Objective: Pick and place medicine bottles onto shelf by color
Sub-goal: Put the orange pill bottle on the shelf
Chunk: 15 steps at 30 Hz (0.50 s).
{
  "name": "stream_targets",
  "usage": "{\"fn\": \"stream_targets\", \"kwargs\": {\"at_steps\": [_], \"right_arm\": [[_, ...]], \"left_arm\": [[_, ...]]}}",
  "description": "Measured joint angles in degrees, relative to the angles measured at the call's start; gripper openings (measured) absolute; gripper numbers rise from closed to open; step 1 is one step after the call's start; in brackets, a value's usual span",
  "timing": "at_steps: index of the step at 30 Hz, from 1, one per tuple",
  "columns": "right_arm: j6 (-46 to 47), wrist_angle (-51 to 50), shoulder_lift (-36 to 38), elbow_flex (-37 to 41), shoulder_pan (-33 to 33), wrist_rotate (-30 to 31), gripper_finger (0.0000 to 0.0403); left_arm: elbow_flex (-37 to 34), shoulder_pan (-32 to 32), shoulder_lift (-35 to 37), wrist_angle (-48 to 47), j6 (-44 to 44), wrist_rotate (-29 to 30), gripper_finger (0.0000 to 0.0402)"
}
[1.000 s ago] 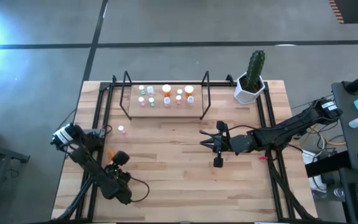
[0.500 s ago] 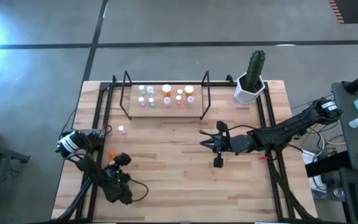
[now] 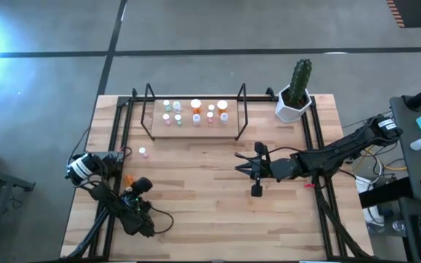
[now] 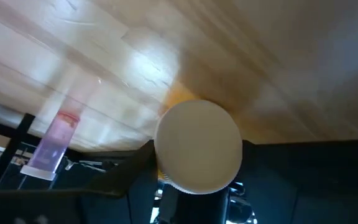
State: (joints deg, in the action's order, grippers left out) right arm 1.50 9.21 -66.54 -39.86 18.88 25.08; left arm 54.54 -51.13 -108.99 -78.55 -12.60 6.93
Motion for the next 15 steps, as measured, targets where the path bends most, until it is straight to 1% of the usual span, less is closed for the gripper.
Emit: {"fn": "stream_targets", "kwargs": {"at_steps": [4,7,10,13,15], "right_arm": [[0.00,0.02,0.00,0.00,0.02,0.00,0.0009],[-0.01,0.02,0.00,0.00,0.00,0.00,0.0009],[0.00,0.04,0.00,0.00,-0.01,0.00,0.0009],[0.00,0.04,0.00,0.00,0.01,0.00,0.0009],[0.00,0.05,0.00,0.00,0.00,0.00,0.0009]], "left_arm": [[1.68,0.02,1.46,-0.08,-1.00,0.39,0.0183],[3.51,0.50,3.57,-0.02,-3.56,3.08,0.0182],[5.50,1.88,7.00,-0.03,-6.81,8.09,0.0182],[6.66,4.81,11.37,0.63,-10.52,13.64,0.0182],[6.87,7.44,15.25,3.55,-11.42,17.16,0.0182]]}}
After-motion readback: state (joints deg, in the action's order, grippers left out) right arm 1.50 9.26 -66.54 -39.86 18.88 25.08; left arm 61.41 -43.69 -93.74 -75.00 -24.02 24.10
